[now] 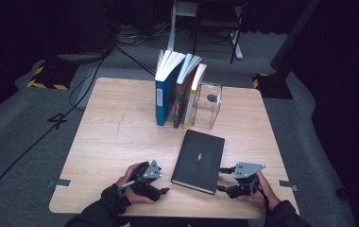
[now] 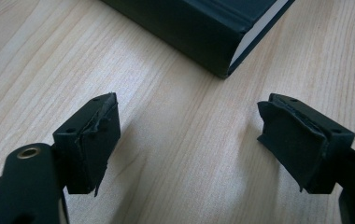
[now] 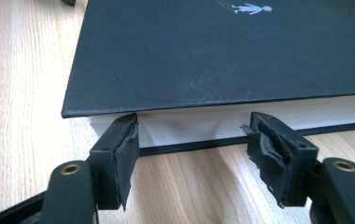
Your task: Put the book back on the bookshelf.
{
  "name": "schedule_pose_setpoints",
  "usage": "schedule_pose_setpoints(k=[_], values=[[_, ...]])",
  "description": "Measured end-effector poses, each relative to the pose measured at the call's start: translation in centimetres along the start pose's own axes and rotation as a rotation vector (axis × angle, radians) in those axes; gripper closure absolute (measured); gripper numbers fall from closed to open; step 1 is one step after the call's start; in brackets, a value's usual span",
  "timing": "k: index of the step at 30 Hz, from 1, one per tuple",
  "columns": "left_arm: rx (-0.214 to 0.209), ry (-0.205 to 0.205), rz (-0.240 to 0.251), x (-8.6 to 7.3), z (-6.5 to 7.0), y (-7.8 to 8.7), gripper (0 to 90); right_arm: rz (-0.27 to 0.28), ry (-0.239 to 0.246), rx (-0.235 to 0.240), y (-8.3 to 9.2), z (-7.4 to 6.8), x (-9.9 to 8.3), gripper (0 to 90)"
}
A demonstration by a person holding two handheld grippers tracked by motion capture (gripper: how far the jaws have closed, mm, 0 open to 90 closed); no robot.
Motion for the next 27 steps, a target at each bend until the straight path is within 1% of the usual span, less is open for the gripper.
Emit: schedule_pose_setpoints(k=[1, 5, 8, 15, 17, 22, 24, 25, 27], values=[[0.0, 0.0, 0.0, 0.0, 0.0, 0.0, 19.8, 0.003, -0.006, 0.0, 0.0, 0.0, 0.1, 34.7], [0.0, 0.0, 0.0, 0.0, 0.0, 0.0, 19.8, 0.016, -0.007, -0.006, 0.0, -0.1, 0.5, 34.8], [-0.001, -0.001, 0.0, 0.0, 0.0, 0.0, 19.8, 0.015, -0.003, -0.014, -0.1, -0.2, 0.7, 34.8], [-0.003, -0.002, -0.002, 0.0, 0.0, 0.0, 19.8, 0.041, -0.025, -0.026, 0.1, -0.3, 1.6, 35.8], [0.001, 0.005, -0.004, 0.1, 0.0, 0.0, 19.7, 0.038, -0.019, -0.034, 0.0, -0.4, 1.8, 35.9], [0.02, 0.009, -0.022, 0.1, -0.1, 0.1, 19.4, 0.062, -0.029, -0.049, 0.0, -0.4, 2.5, 36.5], [0.022, 0.009, -0.018, 0.2, -0.1, 0.3, 19.9, 0.07, -0.026, -0.058, 0.1, -0.4, 2.8, 36.6], [0.029, 0.009, -0.017, 0.3, -0.1, 0.4, 20.0, 0.071, -0.026, -0.06, 0.1, -0.4, 2.9, 36.6], [0.026, -0.005, -0.001, 0.5, -0.1, 0.7, 20.6, 0.073, -0.029, -0.062, 0.1, -0.4, 3.1, 36.6]])
Point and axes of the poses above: each handheld gripper's, and its own axes: y roughly backward along the jaws, x roughly out of its top, z roughly to its right, the point moved 7 cm from there along -y, roughly forward along the jaws, and after that the axes turned 5 degrees about y, right-handed, at the moved point
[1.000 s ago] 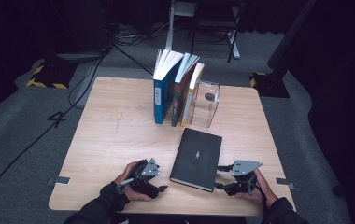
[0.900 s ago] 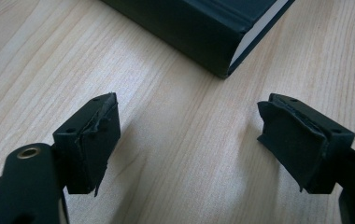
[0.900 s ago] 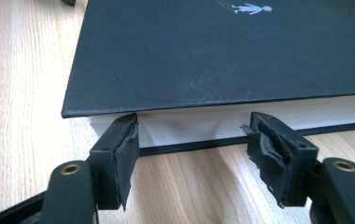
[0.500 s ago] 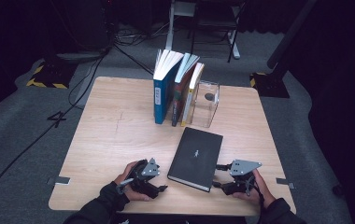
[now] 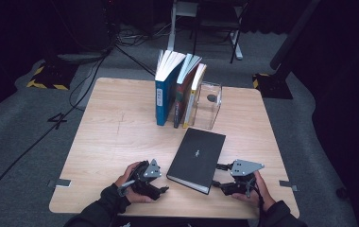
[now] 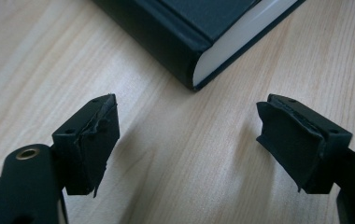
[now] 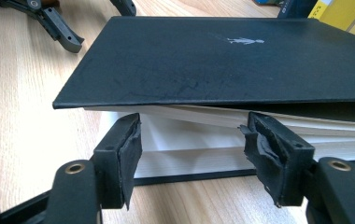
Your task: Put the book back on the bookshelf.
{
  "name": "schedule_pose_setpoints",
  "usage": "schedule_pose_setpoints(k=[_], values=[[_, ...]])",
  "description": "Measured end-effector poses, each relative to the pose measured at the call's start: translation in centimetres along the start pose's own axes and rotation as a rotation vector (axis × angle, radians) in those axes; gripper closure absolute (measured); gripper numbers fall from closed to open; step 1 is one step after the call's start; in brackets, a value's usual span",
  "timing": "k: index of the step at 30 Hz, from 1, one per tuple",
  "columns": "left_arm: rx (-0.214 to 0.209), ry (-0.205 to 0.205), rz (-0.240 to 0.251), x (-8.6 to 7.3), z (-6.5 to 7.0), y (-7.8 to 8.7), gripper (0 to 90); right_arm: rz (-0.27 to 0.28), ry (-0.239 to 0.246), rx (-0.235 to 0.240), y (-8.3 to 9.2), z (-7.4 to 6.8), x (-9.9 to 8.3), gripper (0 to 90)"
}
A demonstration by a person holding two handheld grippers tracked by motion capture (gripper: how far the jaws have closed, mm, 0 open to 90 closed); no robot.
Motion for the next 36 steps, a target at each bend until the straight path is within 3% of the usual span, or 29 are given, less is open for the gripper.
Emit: schedule_pose_setpoints(k=[8, 14, 27, 36], values=[[0.017, -0.033, 0.069, 1.7, 0.5, 0.6, 20.7, 0.015, -0.01, -0.013, 0.0, 0.0, 0.7, 36.8], [0.009, -0.05, 0.095, 3.0, 0.8, 0.7, 19.8, 0.025, -0.017, -0.025, -0.1, 0.1, 1.4, 36.9], [-0.007, -0.113, 0.078, 4.7, 1.8, -1.0, 20.8, 0.025, -0.016, -0.074, -0.2, 0.2, 3.0, 37.6], [0.046, -0.121, 0.094, 6.1, 1.8, -2.0, 17.8, 0.039, -0.012, -0.103, -0.4, 0.6, 4.3, 37.7]])
Point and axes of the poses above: each handheld gripper's, and its own axes: y roughly backward along the jaws, x roughly out of its top, z roughly to its right, the point moved 7 cm from there along -y, roughly forward along the jaws, and after that the axes turned 5 degrees about y, right-handed, at the moved point
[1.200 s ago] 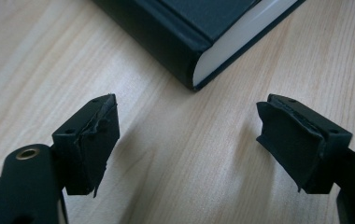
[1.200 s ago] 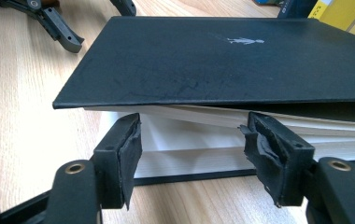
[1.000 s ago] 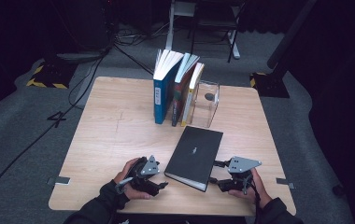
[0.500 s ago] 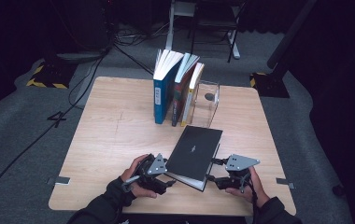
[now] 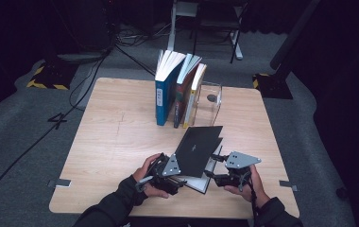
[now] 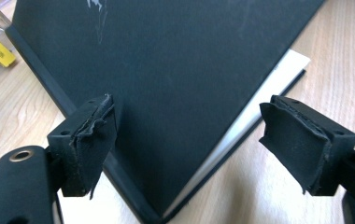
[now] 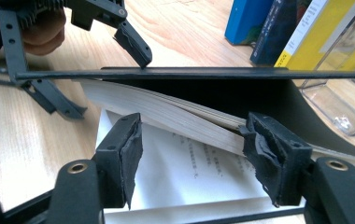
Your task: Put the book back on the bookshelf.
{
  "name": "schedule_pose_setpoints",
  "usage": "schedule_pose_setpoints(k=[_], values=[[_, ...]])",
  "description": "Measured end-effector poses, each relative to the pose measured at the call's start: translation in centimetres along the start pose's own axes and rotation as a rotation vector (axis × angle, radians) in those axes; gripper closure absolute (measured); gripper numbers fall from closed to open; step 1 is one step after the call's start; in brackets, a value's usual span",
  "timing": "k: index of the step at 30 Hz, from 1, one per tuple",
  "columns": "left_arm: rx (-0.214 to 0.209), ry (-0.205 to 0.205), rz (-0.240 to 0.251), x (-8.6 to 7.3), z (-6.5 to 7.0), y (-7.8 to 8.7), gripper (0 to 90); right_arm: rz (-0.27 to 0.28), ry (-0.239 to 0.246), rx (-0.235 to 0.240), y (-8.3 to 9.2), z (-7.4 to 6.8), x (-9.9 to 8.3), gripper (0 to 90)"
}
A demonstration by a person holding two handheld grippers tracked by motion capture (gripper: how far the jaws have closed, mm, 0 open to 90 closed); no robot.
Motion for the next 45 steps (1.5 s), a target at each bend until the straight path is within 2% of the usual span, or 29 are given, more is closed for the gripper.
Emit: schedule_pose_setpoints(k=[9, 23, 31, 37, 41, 43, 45], values=[[0.065, 0.0, 0.021, 1.2, 0.0, -1.0, 15.5, 0.006, -0.006, -0.007, -0.3, 0.2, 0.6, 37.7], [0.078, 0.073, 0.077, 2.4, -0.8, -1.6, 17.8, 0.026, 0.011, -0.011, -0.8, 0.6, 1.7, 38.1], [0.099, 0.081, 0.097, 2.9, -1.1, -1.8, 16.9, 0.039, 0.011, -0.034, -1.2, 0.7, 2.5, 38.8], [0.128, 0.083, 0.115, 2.9, -1.4, -1.5, 22.3, 0.047, 0.0, -0.05, -1.3, 0.7, 2.9, 39.7], [0.129, 0.137, 0.133, 2.8, -2.1, -1.4, 26.3, 0.04, -0.01, -0.056, -1.4, 0.9, 2.8, 39.7], [0.129, 0.146, 0.131, 2.7, -2.2, -1.5, 27.0, 0.042, -0.014, -0.066, -1.4, 0.9, 2.8, 42.3], [0.139, 0.135, 0.122, 2.7, -2.2, -1.5, 27.4, 0.049, -0.018, -0.067, -1.3, 1.0, 2.9, 42.8]])
Point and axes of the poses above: each handheld gripper's, and its own axes: y roughly backward along the jaws, x roughly out of its top, z roughly to its right, the point moved 7 cm from there along -y, roughly forward along the jaws, and after that the axes turned 5 degrees about y, right-handed, at the moved point
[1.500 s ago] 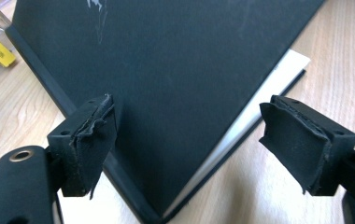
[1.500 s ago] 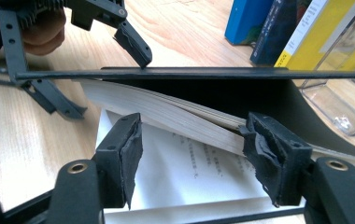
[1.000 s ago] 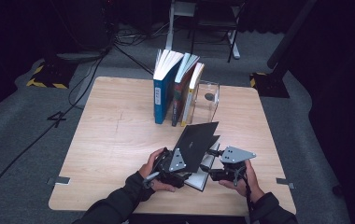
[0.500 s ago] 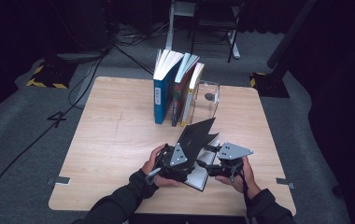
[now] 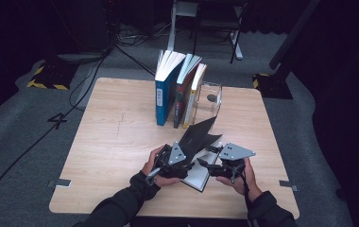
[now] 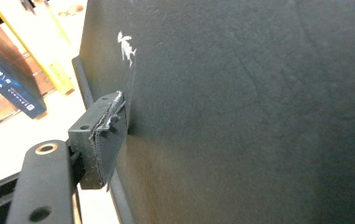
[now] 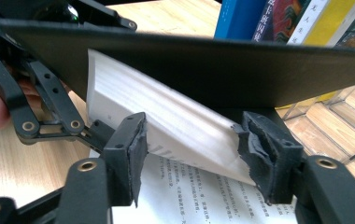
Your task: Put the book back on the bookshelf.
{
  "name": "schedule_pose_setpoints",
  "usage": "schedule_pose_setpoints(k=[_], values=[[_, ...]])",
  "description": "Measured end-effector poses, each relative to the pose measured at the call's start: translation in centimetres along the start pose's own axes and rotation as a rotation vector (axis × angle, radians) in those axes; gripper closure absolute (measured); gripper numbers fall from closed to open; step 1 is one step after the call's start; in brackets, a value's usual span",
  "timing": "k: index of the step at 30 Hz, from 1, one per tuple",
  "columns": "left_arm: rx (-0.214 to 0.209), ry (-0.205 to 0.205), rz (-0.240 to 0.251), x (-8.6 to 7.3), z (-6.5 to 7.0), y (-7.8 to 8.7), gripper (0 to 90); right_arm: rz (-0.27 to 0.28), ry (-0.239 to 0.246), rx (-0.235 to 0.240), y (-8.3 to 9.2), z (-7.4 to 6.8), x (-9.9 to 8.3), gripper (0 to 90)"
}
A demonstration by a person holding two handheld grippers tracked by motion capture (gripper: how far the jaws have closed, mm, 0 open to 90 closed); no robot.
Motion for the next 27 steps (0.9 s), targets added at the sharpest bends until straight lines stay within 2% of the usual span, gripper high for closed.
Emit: schedule_pose_setpoints(k=[7, 13, 17, 19, 21, 24, 27], values=[[0.017, -0.035, 0.004, 0.1, 0.0, 0.2, 32.8, 0.015, -0.014, -0.008, 0.5, 0.4, -0.1, 40.6], [0.014, -0.041, 0.016, 0.2, -0.4, 0.5, 38.3, 0.02, -0.015, -0.032, 2.0, 1.8, -0.5, 38.1], [0.008, -0.026, 0.029, 0.3, -0.7, 0.7, 40.9, 0.004, -0.033, -0.078, 3.2, 3.4, -1.8, 37.6], [0.008, -0.025, 0.032, 0.3, -0.8, 0.8, 41.8, -0.019, -0.054, -0.106, 3.6, 4.3, -2.9, 36.9], [0.012, -0.029, 0.032, 0.3, -0.9, 0.9, 43.3, -0.042, -0.05, -0.137, 4.0, 4.9, -3.7, 36.5], [0.009, -0.029, 0.04, 0.3, -1.1, 1.1, 45.0, -0.062, -0.055, -0.154, 4.4, 5.7, -5.0, 36.0], [0.011, -0.028, 0.053, 0.4, -1.3, 1.3, 48.0, -0.079, -0.094, -0.167, 4.6, 6.6, -6.1, 36.0]])
Point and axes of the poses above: each handheld gripper's, and its own axes: y roughly backward along the jaws, x roughly out of its top, z roughly to its right, the point moved 7 cm from there along -y, roughly forward along the jaws, and after that the axes turned 5 degrees about y, right-handed, at the moved point
